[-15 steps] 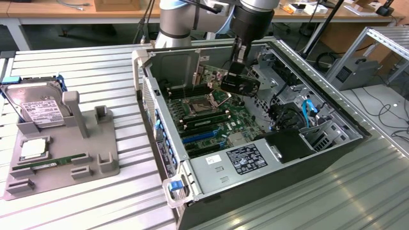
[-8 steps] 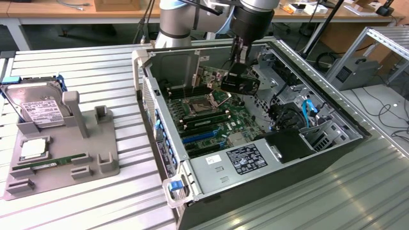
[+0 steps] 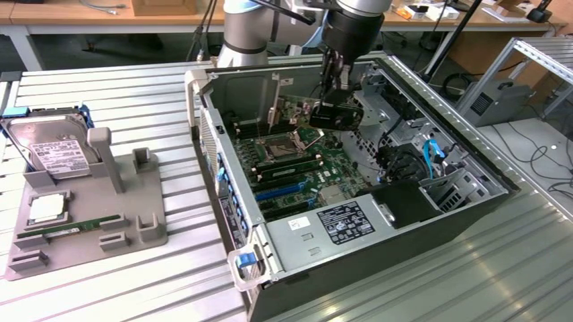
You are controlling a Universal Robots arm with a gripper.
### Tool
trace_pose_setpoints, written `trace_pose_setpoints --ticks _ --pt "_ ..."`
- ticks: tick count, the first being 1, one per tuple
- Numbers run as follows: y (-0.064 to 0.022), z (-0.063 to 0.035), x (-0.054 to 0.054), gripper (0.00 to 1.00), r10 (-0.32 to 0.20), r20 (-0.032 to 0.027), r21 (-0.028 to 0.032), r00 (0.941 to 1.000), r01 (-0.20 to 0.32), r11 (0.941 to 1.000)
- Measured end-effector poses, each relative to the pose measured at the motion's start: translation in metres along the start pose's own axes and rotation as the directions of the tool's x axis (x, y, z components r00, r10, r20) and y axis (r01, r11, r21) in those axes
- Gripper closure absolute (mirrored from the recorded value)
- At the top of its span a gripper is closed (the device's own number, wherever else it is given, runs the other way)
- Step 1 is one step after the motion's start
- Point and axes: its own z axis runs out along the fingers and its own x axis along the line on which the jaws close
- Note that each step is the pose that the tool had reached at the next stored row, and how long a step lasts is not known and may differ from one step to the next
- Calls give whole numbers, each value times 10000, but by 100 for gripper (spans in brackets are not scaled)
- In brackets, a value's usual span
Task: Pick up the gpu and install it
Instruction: 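Insert the gpu into the slot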
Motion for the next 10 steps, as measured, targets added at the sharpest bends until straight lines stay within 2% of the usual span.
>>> trace_pose_setpoints --ticks 3,6,9,10 --pt "0 0 0 73 -427 -2 -12 9991 427 9991" --pt "0 0 0 73 -968 -3 -27 9953 968 9953" --pt "0 0 0 73 -1469 -3 -41 9892 1469 9891" --pt "0 0 0 73 -1716 -3 -48 9852 1716 9852"
